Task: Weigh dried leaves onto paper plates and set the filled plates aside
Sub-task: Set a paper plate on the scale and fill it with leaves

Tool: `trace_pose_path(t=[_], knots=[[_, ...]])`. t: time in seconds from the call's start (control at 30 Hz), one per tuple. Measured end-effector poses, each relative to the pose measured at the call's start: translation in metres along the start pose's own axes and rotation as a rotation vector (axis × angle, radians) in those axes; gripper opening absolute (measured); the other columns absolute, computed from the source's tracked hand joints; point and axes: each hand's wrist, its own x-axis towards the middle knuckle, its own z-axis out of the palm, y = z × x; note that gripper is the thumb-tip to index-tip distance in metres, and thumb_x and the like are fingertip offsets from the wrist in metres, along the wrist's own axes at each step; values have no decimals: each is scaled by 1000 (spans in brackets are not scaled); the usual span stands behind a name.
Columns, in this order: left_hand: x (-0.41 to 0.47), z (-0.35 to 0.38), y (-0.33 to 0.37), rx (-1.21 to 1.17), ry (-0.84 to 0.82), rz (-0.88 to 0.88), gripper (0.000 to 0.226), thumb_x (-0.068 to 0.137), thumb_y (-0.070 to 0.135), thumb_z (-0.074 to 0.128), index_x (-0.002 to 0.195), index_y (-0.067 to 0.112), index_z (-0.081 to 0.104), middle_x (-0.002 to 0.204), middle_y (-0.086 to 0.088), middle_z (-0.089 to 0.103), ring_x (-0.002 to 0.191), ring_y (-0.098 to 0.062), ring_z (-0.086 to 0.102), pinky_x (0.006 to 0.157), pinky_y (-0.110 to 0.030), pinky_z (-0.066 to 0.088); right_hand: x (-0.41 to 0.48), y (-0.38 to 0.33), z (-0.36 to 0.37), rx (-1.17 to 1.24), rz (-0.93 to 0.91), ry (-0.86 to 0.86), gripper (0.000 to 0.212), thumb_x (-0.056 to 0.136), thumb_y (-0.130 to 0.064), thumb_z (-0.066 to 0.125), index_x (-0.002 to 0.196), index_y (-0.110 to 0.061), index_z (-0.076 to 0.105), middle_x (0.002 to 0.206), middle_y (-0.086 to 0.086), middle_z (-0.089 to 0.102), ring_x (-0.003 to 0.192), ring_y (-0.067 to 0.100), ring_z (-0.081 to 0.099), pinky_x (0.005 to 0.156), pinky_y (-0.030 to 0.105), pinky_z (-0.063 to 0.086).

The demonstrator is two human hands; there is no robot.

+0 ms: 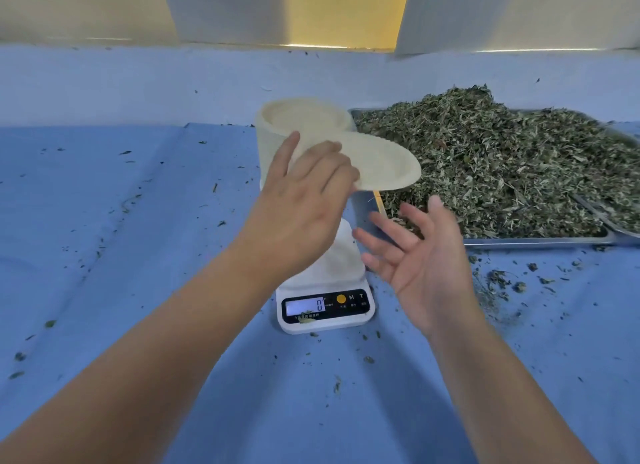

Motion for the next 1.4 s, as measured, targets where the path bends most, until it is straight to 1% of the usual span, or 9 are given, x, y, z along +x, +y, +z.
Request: trace_pose_path(t=[0.23, 0.37, 0.53, 0.7, 0.83, 0.93, 1.07, 1.23, 1.4], knots=[[-54, -17, 22, -192, -9, -61, 27, 108, 20, 47, 120, 6, 67, 137, -6, 63, 146, -28, 44, 123, -56, 24, 10, -1, 16, -279, -53, 150, 7, 89, -2, 55, 90, -5, 61, 72, 9, 65, 48, 18, 56, 39, 23, 40], [-77, -16, 25, -648, 93, -643, 29, 107, 24, 44, 131, 17, 59, 163, 3, 33, 157, -11, 18, 126, -31, 19, 9, 16, 10, -507, -14, 118, 13, 88, 0, 56, 91, -6, 67, 72, 8, 68, 51, 16, 54, 39, 24, 41], [-68, 3, 11, -1121, 128, -1336, 33, 104, 27, 46, 135, 34, 57, 141, 12, 56, 130, 1, 52, 114, -30, 43, 14, 25, 10, -678, -28, 88, 13, 86, -6, 65, 82, -13, 75, 85, 21, 74, 61, 21, 62, 46, 25, 51], [-77, 16, 0, -1227, 177, -1404, 29, 93, 35, 53, 119, 42, 63, 103, 35, 62, 83, 23, 61, 62, -2, 47, 20, 30, 11, -819, -69, 73, 22, 92, -8, 65, 96, -30, 68, 77, -9, 76, 58, 14, 71, 48, 26, 55], [-81, 22, -4, -1257, 159, -1403, 33, 90, 41, 52, 121, 44, 62, 105, 40, 65, 91, 24, 60, 68, -2, 47, 26, 27, 8, -1050, -116, 84, 40, 94, -25, 62, 128, -3, 60, 109, -5, 75, 62, 21, 75, 40, 28, 49], [-85, 24, -4, -1324, 159, -1388, 28, 97, 38, 47, 122, 48, 56, 91, 53, 59, 84, 35, 52, 62, 4, 41, 26, 21, -4, -1301, -293, 159, 54, 93, -39, 57, 136, -6, 57, 133, -5, 64, 92, 12, 73, 80, 34, 57], [-87, 29, -3, -1388, 157, -1417, 37, 88, 42, 53, 124, 49, 56, 120, 34, 60, 94, 26, 58, 69, -1, 46, 12, 29, -21, -1161, -346, 91, 65, 76, -33, 55, 141, -33, 53, 130, -25, 57, 114, -16, 52, 97, 24, 45], [-91, 41, -4, -1500, 233, -1536, 35, 88, 42, 58, 123, 43, 58, 107, 19, 72, 105, -3, 70, 91, -27, 53, 5, 48, -31, -890, -114, -188, 96, 69, -7, 53, 157, -30, 23, 165, -11, 21, 149, 3, 21, 115, 25, 32], [-87, 40, -5, -1620, 318, -1626, 31, 103, 28, 56, 133, 22, 60, 121, 10, 69, 113, -15, 69, 101, -36, 54, 7, 53, -27, -739, -83, -188, 102, 64, 7, 44, 156, -31, 22, 158, -15, 27, 147, 5, 31, 107, 27, 45]])
